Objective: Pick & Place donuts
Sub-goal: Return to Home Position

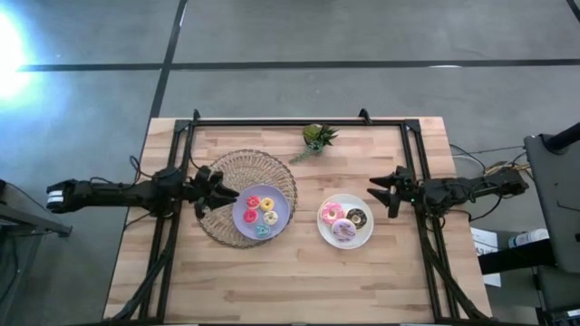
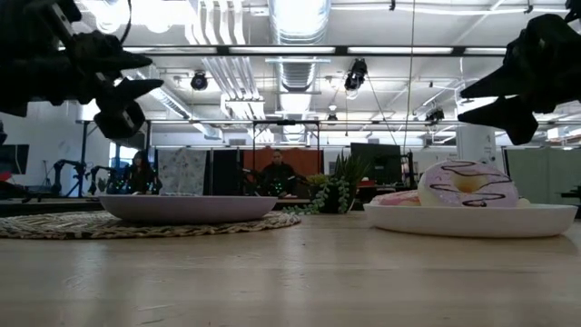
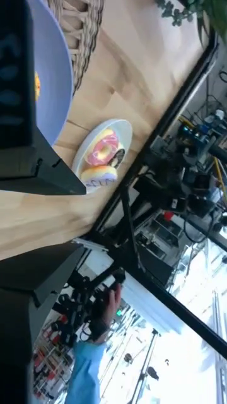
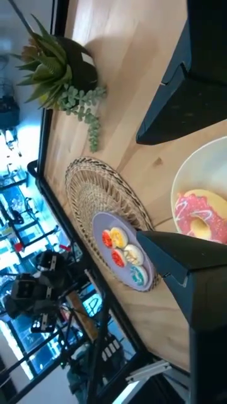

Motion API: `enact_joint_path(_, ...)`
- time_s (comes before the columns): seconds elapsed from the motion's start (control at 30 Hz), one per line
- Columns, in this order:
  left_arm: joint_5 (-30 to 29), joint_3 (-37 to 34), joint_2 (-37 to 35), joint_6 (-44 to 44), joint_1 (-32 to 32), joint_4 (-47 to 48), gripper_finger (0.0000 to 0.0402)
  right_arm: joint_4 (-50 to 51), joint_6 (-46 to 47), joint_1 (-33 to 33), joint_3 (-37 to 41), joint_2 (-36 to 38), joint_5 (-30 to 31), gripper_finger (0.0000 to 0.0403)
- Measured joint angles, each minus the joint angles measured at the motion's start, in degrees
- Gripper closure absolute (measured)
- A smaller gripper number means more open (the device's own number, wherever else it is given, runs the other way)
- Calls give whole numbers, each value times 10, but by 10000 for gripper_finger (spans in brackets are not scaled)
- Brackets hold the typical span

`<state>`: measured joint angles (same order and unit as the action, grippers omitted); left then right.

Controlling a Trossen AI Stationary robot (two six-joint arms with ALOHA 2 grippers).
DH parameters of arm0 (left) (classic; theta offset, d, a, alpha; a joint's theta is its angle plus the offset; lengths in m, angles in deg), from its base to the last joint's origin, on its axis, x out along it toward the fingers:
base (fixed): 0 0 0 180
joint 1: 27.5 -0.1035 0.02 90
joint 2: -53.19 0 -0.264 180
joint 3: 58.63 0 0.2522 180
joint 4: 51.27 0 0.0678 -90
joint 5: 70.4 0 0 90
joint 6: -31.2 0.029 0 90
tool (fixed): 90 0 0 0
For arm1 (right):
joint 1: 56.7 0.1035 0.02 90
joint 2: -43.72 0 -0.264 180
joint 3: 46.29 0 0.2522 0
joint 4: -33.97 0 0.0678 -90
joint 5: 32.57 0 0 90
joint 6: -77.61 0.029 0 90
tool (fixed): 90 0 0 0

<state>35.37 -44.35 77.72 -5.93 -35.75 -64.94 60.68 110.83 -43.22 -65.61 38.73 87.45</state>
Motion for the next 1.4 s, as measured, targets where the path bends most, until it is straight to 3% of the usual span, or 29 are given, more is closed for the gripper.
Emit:
enact_joint_path(0.17,-1,0,-68,0,1,25,294,-47,0,0,15,20,0,174)
enact_joint_path(0.33,-2,0,-131,0,2,33,294,-171,0,0,51,50,0,174)
enact_joint_path(0.7,-2,-1,-240,0,2,30,294,-176,1,0,50,50,-1,174)
enact_joint_path(1.4,-2,-2,-245,0,47,42,294,-177,2,0,50,45,-1,174)
